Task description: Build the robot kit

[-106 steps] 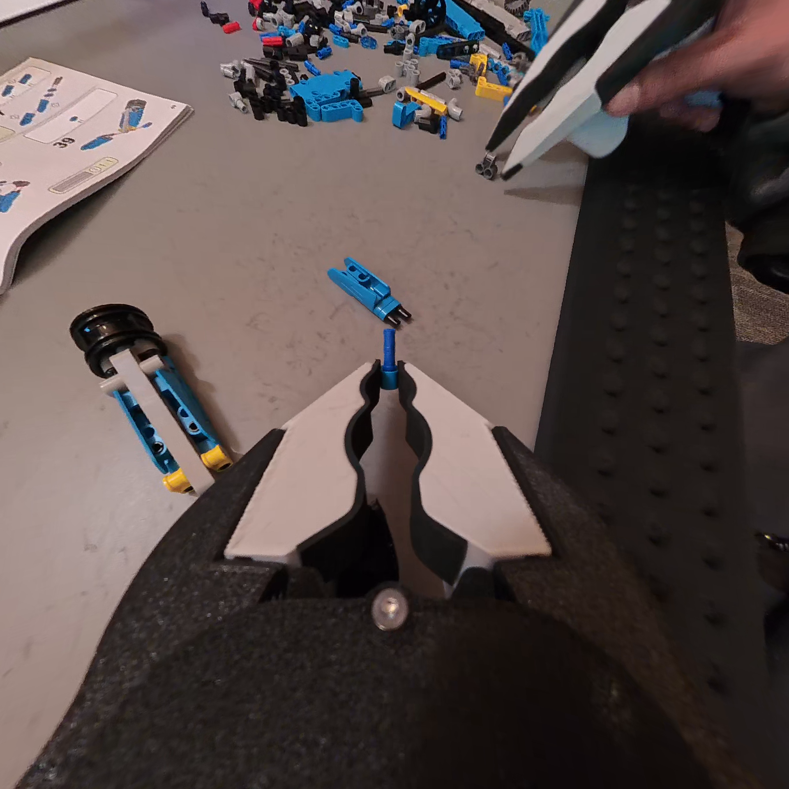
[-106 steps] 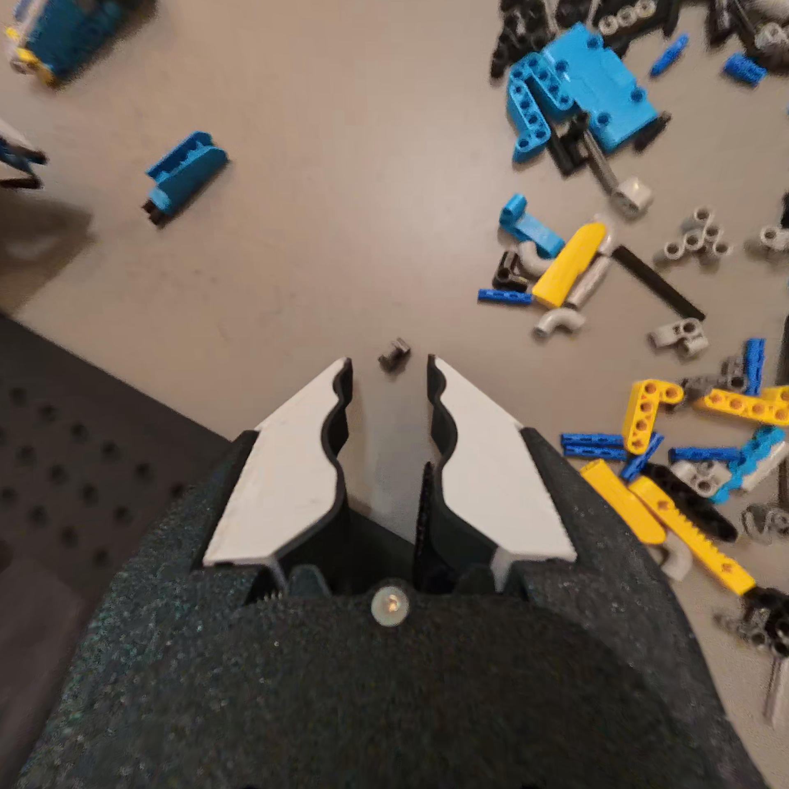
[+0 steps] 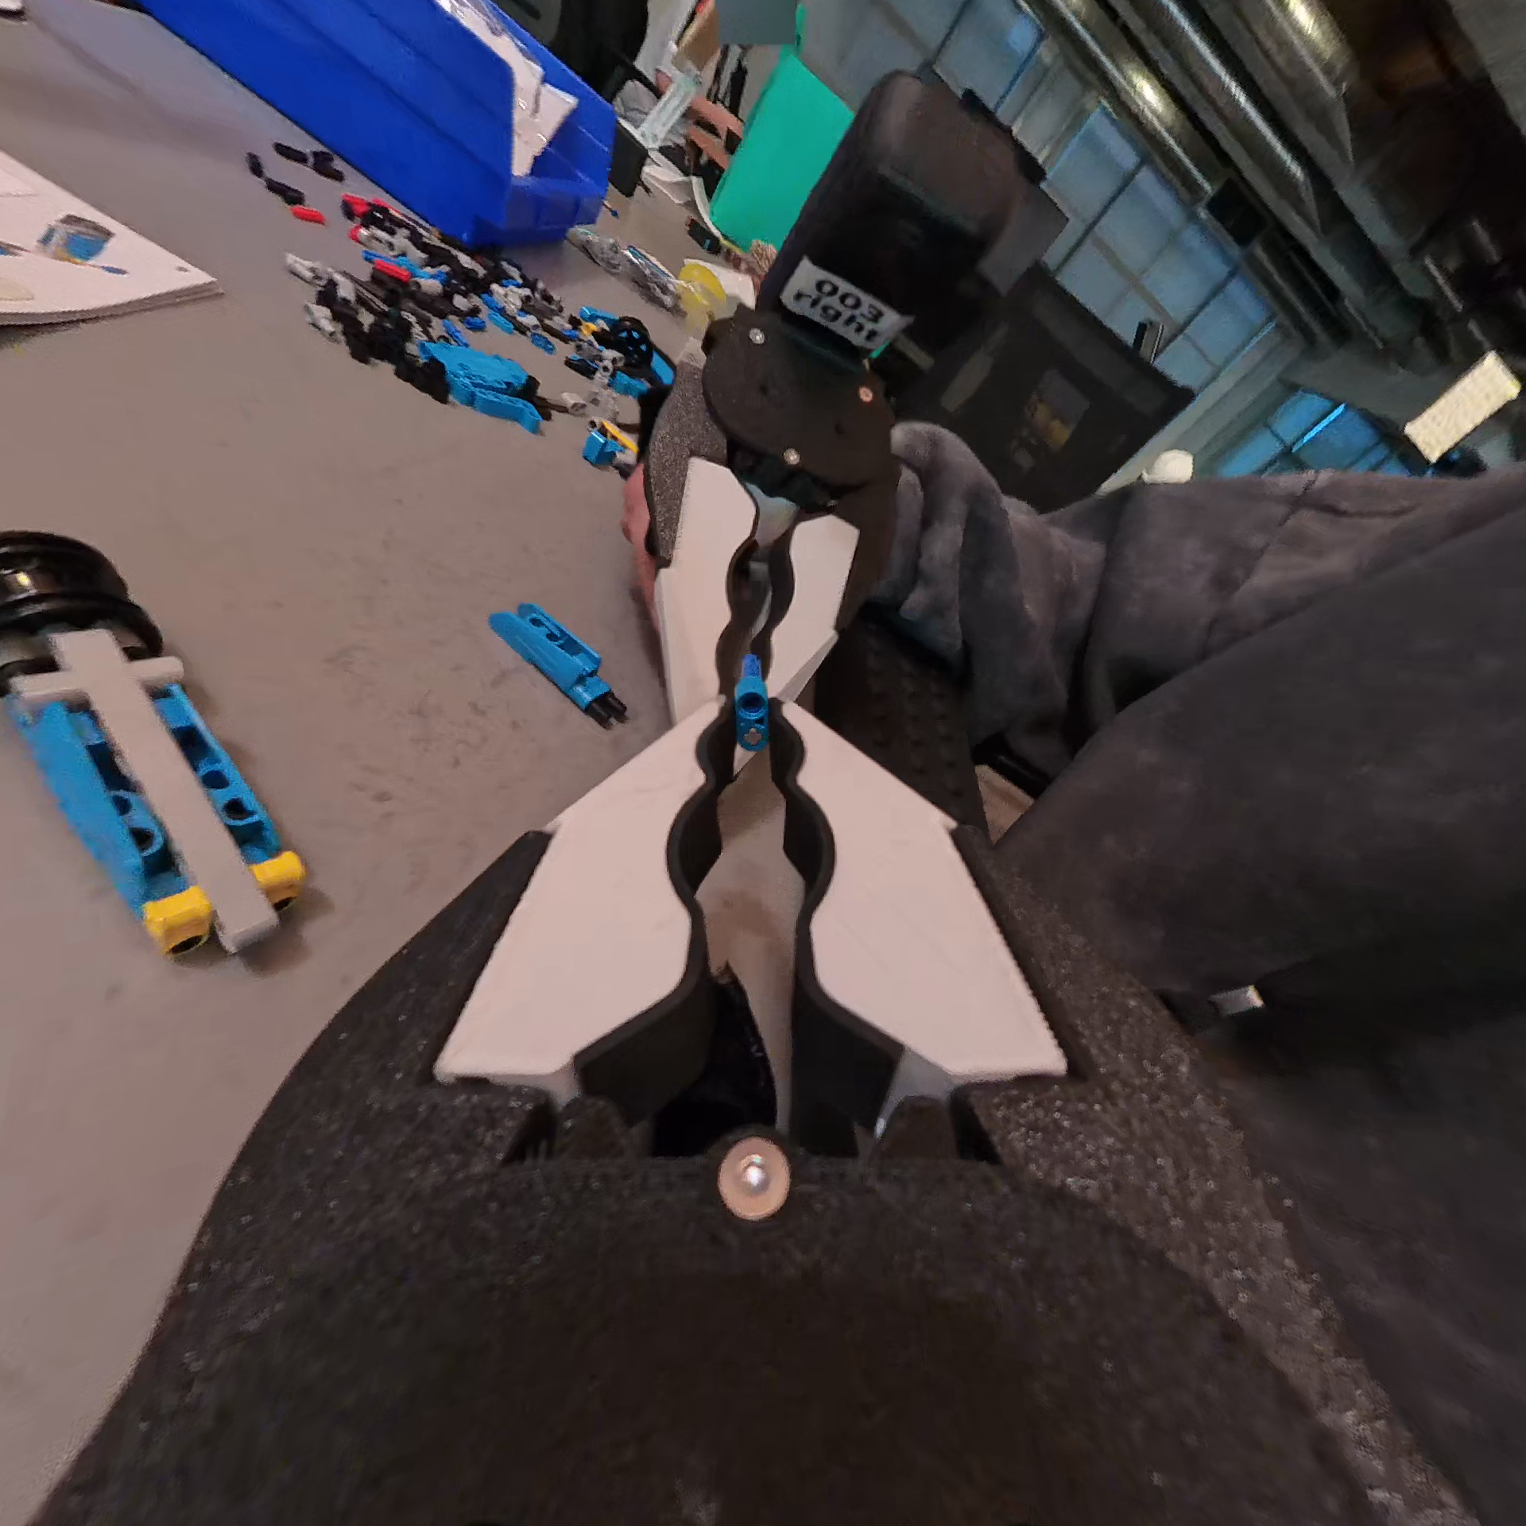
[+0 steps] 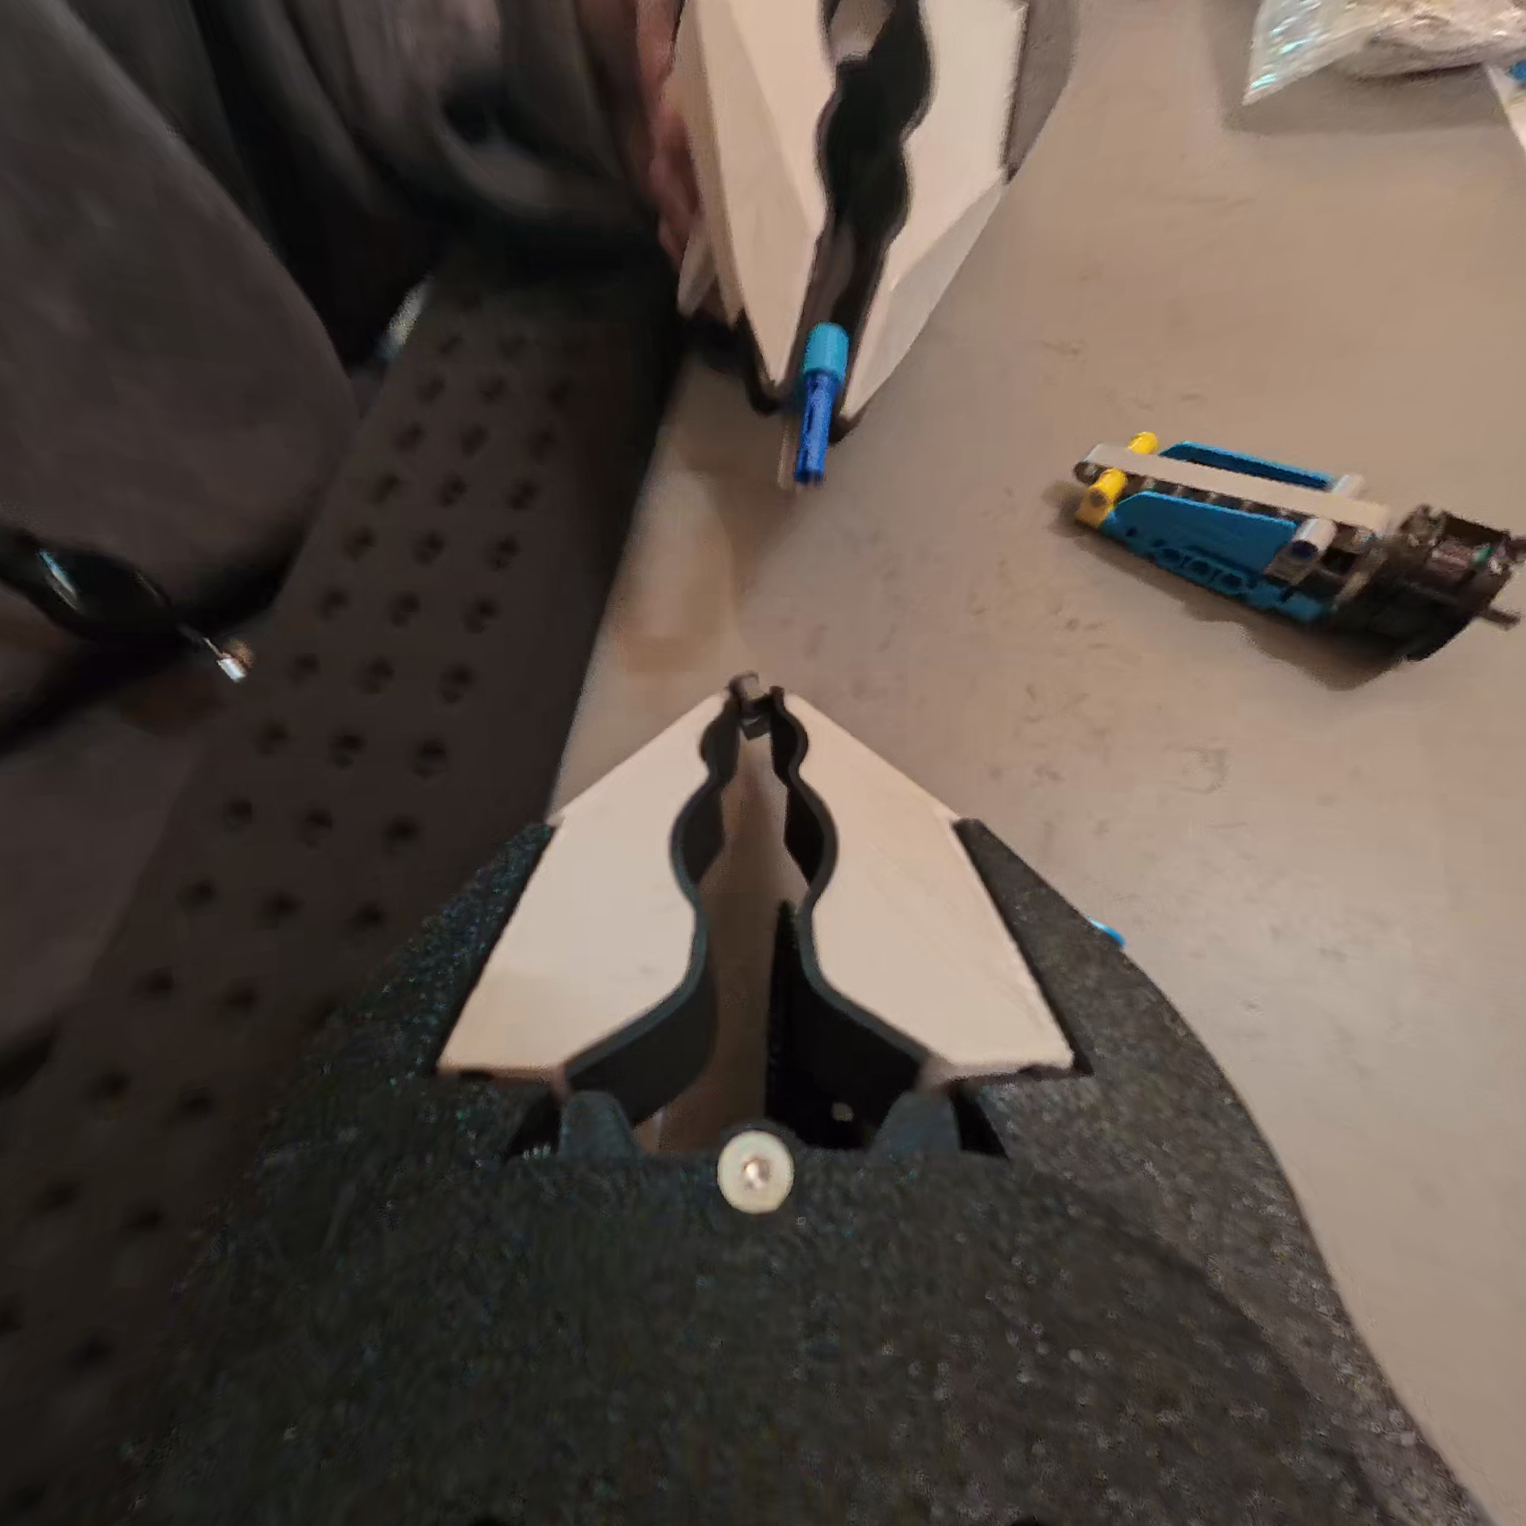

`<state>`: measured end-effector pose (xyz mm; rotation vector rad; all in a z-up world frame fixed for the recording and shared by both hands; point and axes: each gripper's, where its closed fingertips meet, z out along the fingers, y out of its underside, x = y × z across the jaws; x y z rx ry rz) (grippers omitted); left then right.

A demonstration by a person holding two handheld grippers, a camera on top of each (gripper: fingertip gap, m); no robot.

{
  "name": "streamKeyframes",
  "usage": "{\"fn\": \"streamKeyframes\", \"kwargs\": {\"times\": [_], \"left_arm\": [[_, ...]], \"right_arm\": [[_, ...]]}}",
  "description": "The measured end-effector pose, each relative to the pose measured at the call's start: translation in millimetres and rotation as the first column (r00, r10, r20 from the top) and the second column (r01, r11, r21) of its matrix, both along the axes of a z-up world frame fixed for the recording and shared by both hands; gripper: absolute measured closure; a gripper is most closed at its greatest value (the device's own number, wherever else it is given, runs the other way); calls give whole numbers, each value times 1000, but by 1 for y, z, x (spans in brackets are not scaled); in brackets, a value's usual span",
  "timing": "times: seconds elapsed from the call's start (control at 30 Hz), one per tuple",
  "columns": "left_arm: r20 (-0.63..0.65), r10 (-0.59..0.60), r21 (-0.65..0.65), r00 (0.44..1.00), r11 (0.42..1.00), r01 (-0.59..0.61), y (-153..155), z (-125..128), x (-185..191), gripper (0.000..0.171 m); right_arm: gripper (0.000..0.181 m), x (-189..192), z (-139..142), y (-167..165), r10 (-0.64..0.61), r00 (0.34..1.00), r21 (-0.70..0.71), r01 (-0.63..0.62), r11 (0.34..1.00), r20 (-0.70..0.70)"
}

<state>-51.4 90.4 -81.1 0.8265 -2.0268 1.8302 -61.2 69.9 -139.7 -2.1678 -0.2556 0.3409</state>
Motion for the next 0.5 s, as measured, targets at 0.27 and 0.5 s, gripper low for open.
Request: {"fn": "streamKeyframes", "kwargs": {"times": [0.27,0.5], "left_arm": [[10,80,-31,997,996,-80,4,5,13,165],[27,95,0,995,995,-95,-5,2,15,165]], "right_arm": [[175,17,34,12,-219,890,33,253,967,-401],[175,25,47,10,-241,849,63,304,951,-470]]}}
